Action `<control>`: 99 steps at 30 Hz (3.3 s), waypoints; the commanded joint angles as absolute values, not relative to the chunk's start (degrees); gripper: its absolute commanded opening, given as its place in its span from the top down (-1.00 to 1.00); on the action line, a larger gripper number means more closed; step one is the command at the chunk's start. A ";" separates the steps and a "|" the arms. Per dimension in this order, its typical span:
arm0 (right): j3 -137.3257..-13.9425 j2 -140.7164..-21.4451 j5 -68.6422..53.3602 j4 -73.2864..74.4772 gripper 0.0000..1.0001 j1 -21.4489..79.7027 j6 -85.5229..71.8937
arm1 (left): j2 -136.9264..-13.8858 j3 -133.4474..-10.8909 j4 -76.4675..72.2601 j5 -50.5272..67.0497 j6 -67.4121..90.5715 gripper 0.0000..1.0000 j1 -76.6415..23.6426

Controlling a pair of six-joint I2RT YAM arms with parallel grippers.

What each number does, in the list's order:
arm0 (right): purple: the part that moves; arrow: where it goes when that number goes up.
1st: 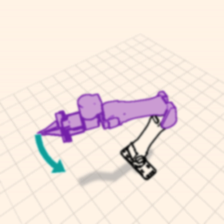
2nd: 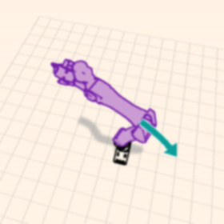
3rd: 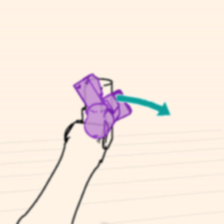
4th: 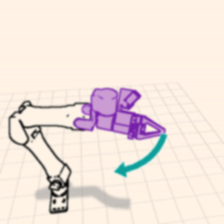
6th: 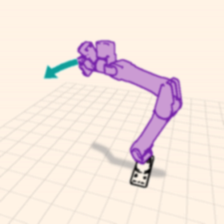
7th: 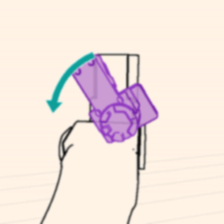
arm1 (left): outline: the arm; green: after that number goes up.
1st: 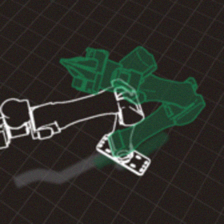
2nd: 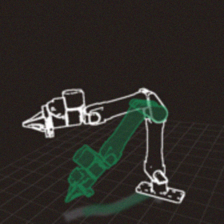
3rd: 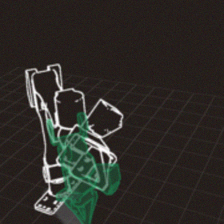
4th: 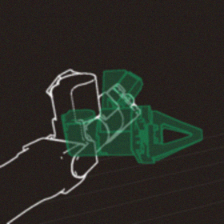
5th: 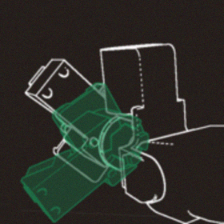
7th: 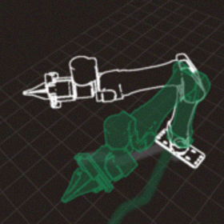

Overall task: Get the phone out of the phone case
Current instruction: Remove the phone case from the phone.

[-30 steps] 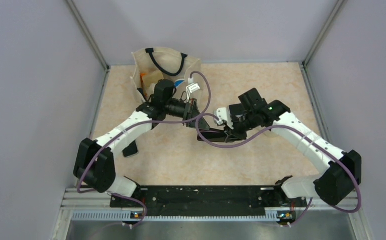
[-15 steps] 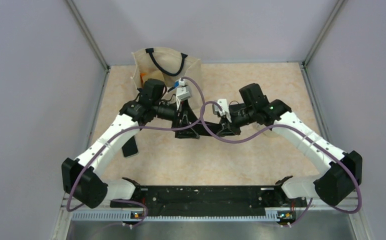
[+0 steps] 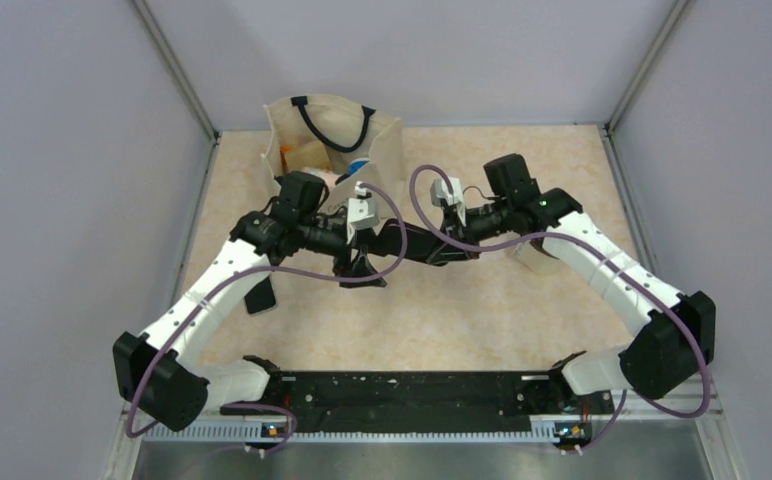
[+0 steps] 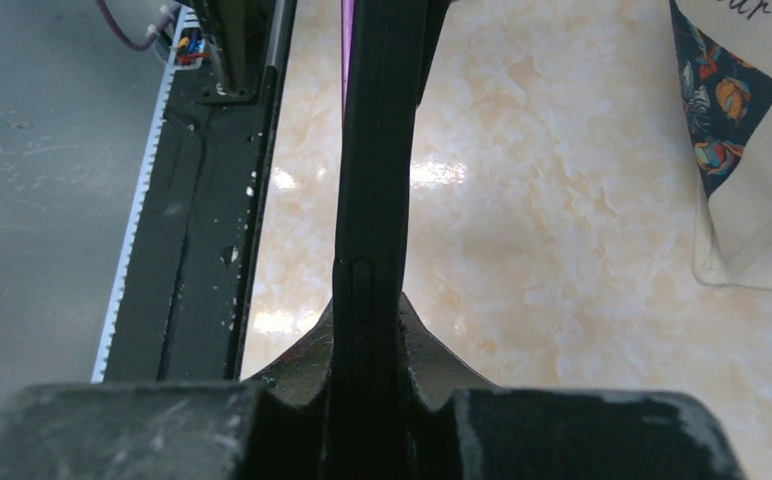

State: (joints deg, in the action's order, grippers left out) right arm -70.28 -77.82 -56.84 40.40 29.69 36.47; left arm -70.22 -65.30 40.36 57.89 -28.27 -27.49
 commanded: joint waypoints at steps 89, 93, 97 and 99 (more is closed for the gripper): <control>-54.08 -71.80 -91.89 -9.12 1.00 31.87 -1.80 | -86.88 -76.35 34.90 52.29 -51.79 1.00 -38.32; -54.77 -72.13 -90.33 -9.10 1.00 31.82 -1.97 | -86.46 -74.33 29.87 53.57 -44.75 1.00 -38.32; -55.50 -72.34 -88.78 -8.96 1.00 31.87 -1.93 | -85.90 -72.25 25.50 54.12 -38.16 1.00 -38.32; -56.08 -72.60 -88.05 -8.69 1.00 31.82 -1.72 | -85.83 -71.04 23.78 54.80 -35.44 1.00 -38.32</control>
State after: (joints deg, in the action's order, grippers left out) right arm -49.15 -74.63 -83.68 6.74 27.24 -3.55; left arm -83.48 -73.03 44.21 47.55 -43.55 -34.50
